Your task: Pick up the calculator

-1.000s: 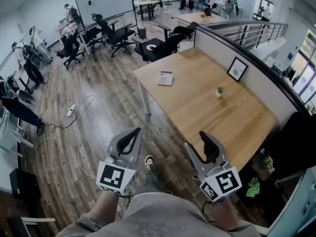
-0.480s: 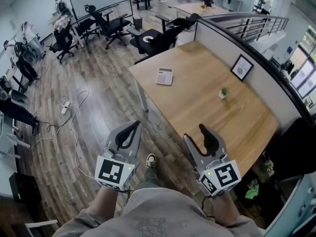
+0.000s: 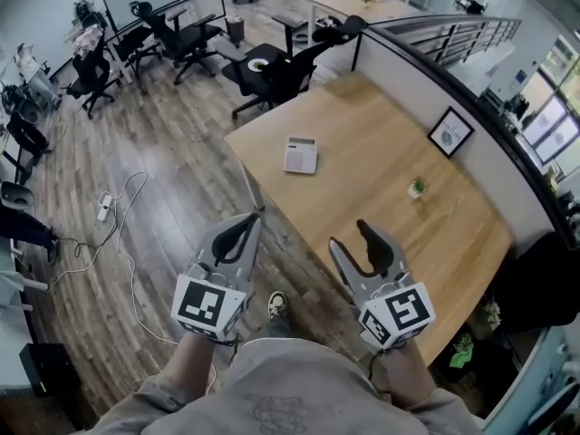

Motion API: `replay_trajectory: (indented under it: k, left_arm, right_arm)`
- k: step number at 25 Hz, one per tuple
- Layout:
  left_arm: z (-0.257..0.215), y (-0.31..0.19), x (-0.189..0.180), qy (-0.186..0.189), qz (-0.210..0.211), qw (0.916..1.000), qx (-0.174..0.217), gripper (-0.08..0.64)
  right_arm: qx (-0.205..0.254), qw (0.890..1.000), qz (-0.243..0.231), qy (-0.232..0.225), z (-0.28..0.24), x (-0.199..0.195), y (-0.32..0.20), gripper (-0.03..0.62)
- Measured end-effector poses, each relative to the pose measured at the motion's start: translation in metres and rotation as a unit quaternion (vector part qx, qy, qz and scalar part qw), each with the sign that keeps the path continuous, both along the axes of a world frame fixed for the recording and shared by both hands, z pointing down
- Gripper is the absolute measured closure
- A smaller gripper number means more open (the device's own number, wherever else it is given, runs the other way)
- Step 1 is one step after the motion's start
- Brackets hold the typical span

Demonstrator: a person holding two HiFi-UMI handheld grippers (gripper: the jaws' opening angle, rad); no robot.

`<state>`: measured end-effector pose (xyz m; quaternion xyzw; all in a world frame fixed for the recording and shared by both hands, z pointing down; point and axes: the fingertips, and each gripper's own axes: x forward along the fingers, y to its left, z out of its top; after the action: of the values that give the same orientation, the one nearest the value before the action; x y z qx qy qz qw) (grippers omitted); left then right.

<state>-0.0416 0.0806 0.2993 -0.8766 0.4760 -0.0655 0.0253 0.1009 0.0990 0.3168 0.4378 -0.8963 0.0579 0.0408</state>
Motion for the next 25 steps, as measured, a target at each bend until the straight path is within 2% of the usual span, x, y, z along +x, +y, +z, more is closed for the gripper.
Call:
replay_trajectory:
  k: [5, 11, 15, 25]
  left_arm:
    - [0.006, -0.066, -0.034, -0.003, 0.008, 0.9999, -0.008, 0.558]
    - [0.022, -0.116, -0.07, -0.004, 0.018, 0.9996, -0.024, 0.558]
    - [0.032, -0.135, -0.086, -0.007, 0.021, 0.999, -0.038, 0.558]
    - [0.051, -0.166, -0.102, 0.036, 0.029, 0.9967, -0.066, 0.558]
  right_arm:
    - [-0.021, 1.0, 0.0, 0.024, 0.016, -0.032, -0.068, 0.38]
    - [-0.028, 0.999, 0.023, 0.03, 0.029, -0.056, -0.133, 0.38]
    - [-0.046, 0.998, 0.031, 0.021, 0.038, -0.063, -0.162, 0.38]
    - [-0.1, 0.995, 0.029, 0.01, 0.073, -0.06, -0.21, 0.38]
